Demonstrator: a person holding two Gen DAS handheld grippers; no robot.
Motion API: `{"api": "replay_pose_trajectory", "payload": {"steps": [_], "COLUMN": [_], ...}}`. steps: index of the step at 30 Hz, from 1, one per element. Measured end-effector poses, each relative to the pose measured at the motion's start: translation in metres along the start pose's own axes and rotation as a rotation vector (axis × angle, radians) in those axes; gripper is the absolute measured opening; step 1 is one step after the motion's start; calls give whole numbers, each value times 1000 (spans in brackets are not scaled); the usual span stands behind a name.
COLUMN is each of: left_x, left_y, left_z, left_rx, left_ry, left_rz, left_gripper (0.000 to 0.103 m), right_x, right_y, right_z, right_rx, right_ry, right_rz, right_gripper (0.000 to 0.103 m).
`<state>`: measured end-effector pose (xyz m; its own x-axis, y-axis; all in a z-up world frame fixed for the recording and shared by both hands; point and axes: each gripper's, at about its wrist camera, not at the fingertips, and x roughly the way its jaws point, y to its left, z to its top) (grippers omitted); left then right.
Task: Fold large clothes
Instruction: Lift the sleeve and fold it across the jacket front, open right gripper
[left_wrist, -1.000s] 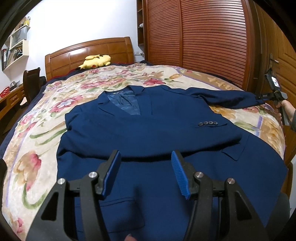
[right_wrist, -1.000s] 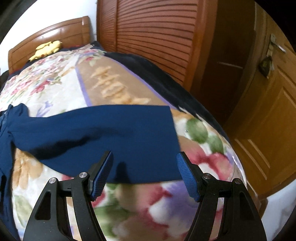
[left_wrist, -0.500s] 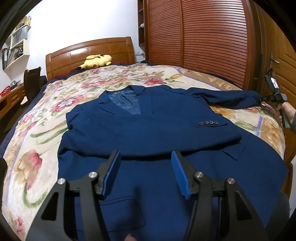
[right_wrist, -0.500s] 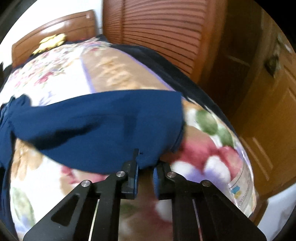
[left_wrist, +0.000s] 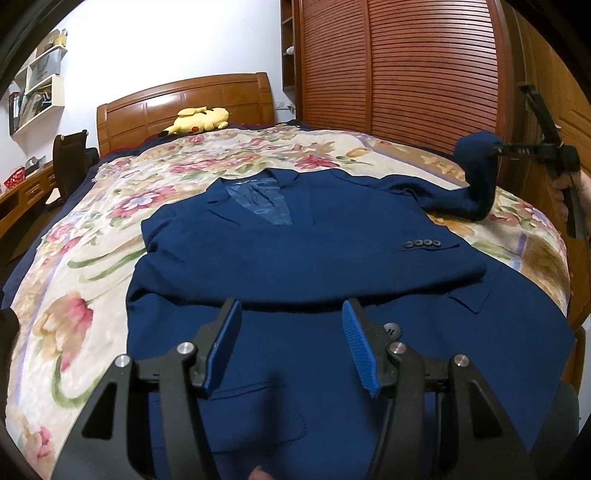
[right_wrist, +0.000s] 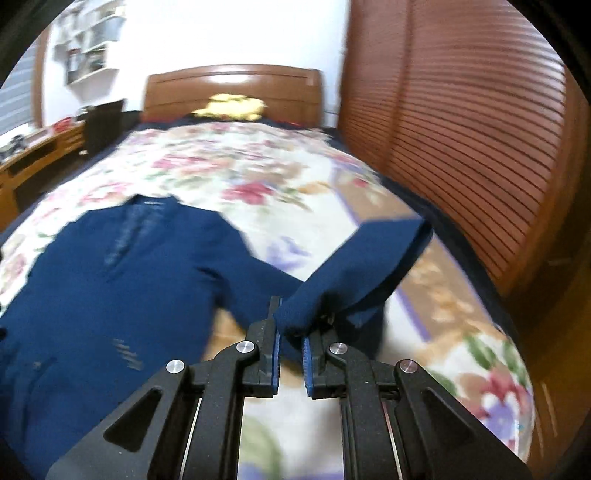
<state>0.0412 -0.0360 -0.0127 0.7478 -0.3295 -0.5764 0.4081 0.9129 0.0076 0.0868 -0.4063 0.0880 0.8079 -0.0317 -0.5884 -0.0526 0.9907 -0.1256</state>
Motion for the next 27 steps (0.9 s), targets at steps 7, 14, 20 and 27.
{"api": "replay_pose_trajectory", "payload": {"steps": [7, 14, 20, 27], "left_x": [-12, -25, -29, -29], "left_y": [13, 26, 32, 30], "left_z": [-2, -7, -11, -10], "left_rx": [-16, -40, -47, -42], "left_ry": [-15, -27, -27, -26], "left_rz": [28, 54, 68, 67], "left_gripper": [56, 56, 56, 56], "right_x": [-8, -18, -18, -21], "right_y": [96, 190, 216, 201], "right_z": [30, 45, 37, 16], "right_rx": [-84, -183, -198, -162], "right_ry": [-61, -84, -66, -70], "right_rz": [177, 345, 425, 352], "right_gripper": [6, 7, 17, 64]}}
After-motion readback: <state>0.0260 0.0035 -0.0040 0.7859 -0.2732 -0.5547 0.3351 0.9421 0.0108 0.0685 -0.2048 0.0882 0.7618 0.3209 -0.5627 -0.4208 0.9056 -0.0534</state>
